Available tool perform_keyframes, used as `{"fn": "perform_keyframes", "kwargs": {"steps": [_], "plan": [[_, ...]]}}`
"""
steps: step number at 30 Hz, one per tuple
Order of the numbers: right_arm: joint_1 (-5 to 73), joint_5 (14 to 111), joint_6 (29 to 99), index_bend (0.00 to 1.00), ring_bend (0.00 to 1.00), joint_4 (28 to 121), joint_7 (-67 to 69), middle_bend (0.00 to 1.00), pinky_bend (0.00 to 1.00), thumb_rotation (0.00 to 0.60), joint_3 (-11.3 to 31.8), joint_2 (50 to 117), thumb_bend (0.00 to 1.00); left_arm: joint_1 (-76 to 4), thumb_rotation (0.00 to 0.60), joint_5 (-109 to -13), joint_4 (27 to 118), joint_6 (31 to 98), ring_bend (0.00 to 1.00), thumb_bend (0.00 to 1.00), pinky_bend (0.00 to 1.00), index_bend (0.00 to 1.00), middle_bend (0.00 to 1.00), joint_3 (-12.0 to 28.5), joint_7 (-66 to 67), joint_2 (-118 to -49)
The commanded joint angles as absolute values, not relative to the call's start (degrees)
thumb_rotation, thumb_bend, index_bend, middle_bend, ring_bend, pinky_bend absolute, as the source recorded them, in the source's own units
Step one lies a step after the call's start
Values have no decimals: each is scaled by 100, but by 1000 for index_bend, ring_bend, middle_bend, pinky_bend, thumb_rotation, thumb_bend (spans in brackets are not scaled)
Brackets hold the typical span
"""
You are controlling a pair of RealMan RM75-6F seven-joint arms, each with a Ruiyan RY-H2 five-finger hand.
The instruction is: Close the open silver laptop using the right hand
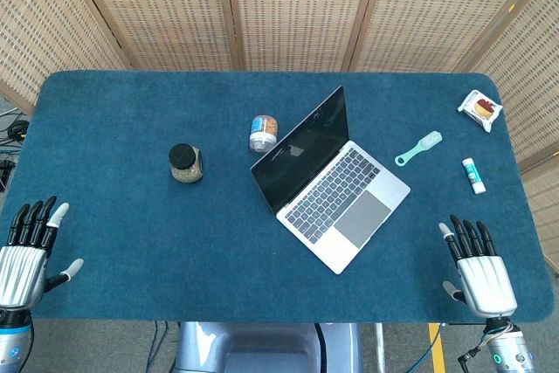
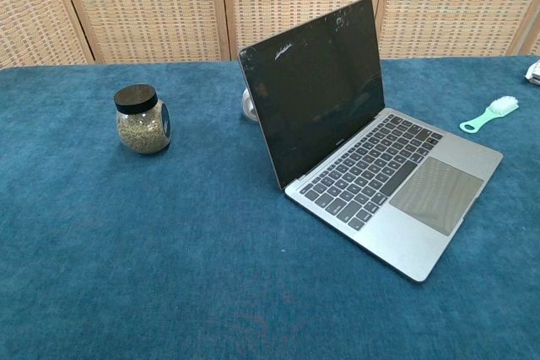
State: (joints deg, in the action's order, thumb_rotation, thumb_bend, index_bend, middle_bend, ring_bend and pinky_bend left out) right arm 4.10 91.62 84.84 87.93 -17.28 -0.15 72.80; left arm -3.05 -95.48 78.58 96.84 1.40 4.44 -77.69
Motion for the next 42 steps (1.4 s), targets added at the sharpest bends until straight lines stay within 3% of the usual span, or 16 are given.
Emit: {"fn": "perform_keyframes", "kwargs": {"steps": [1,2,4,42], "plan": [[67,8819,8829,0,0,8613,-1223,0,0,600,43,7049,0,-306,600,-9544,7856,9679,0,11,0,0,0,140,452,-7770],[268,9168,8772,0,0,9020,-1130,0,0,600,33,7132,0,-307,600,-9540,7855,9672,0,11,0,0,0,139,458,-7772],[344,9033,8542,0,0,8834,-1514,0,0,600,52,7461,0,-305,600,-9543,7858,9675,0,11,0,0,0,138,469,-7773],[533,9424,8648,0,0,8379,-1110,0,0,600,82,7383,0,-277,600,-9531,7900,9750,0,11,0,0,0,170,419,-7739]]}}
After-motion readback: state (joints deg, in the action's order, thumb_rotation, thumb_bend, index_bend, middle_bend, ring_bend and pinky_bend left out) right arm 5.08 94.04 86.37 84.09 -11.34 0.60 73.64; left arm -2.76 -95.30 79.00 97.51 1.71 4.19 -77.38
